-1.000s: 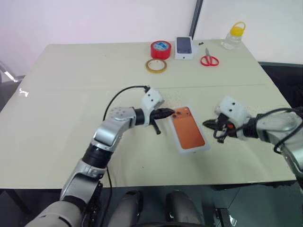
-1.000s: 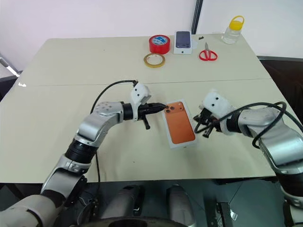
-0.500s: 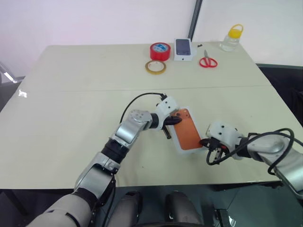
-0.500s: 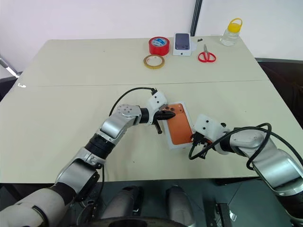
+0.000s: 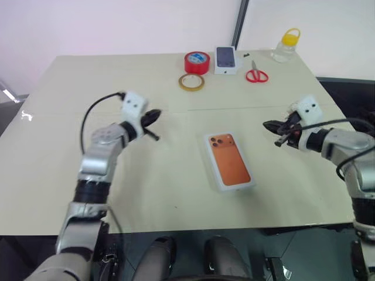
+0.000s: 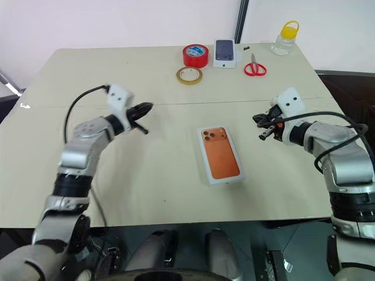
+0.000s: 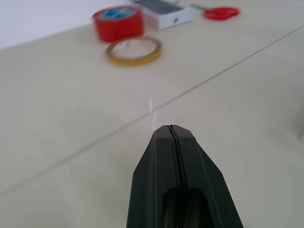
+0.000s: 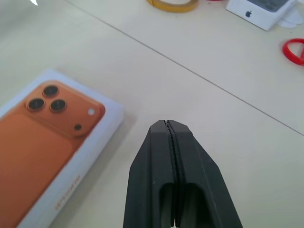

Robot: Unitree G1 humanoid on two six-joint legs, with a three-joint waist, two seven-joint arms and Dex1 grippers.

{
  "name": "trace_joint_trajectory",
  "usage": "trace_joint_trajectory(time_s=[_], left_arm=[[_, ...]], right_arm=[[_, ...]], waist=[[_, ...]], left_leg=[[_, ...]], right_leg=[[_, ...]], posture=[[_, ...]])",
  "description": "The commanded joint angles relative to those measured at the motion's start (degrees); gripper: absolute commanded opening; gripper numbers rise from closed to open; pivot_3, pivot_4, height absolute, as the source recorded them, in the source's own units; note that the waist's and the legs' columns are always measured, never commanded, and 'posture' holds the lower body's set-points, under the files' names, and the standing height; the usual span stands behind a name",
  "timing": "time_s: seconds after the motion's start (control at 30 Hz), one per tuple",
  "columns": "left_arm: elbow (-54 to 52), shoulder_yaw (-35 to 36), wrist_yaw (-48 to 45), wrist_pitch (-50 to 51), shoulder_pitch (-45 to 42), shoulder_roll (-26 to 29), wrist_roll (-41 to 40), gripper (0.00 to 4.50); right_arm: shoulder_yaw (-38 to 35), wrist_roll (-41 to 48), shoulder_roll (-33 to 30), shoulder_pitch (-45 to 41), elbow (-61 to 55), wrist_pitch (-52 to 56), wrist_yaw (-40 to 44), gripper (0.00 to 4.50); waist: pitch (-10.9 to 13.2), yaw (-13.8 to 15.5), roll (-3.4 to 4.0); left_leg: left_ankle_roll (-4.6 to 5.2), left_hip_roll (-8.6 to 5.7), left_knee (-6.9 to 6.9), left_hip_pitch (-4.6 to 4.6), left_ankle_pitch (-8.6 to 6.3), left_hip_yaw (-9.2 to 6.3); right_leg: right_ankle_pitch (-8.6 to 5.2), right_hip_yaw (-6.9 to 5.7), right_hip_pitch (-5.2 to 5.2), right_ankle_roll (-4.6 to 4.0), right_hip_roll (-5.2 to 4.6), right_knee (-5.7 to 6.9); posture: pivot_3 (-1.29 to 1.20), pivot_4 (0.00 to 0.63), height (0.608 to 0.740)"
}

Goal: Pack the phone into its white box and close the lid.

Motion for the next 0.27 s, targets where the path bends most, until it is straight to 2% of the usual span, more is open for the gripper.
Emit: trace_joint_trajectory(time_s=[0.03, 0.27], left_arm=[[-6.71, 5.42, 0.93, 1.14, 4.03, 2.86, -2.48, 0.00], [-13.62, 10.38, 3.41, 4.50, 12.46, 4.42, -5.47, 0.00]], right_arm=[[-0.03, 0.41, 0.19, -1.22, 1.21, -2.74, 2.36, 0.02], [2.67, 0.40, 0.99, -1.45, 3.46, -5.43, 7.10, 0.02]], waist=[[0.00, 0.07, 0.01], [0.01, 0.08, 0.03]], left_leg=[[0.00, 0.00, 0.00, -0.01, 0.00, 0.00], [0.01, 0.00, 0.01, 0.00, -0.01, 0.00]], right_leg=[[0.00, 0.00, 0.00, 0.00, 0.00, 0.00], [0.00, -0.01, 0.03, 0.00, -0.02, -0.01]], posture=[[0.00, 0.150, 0.740], [0.00, 0.150, 0.740]])
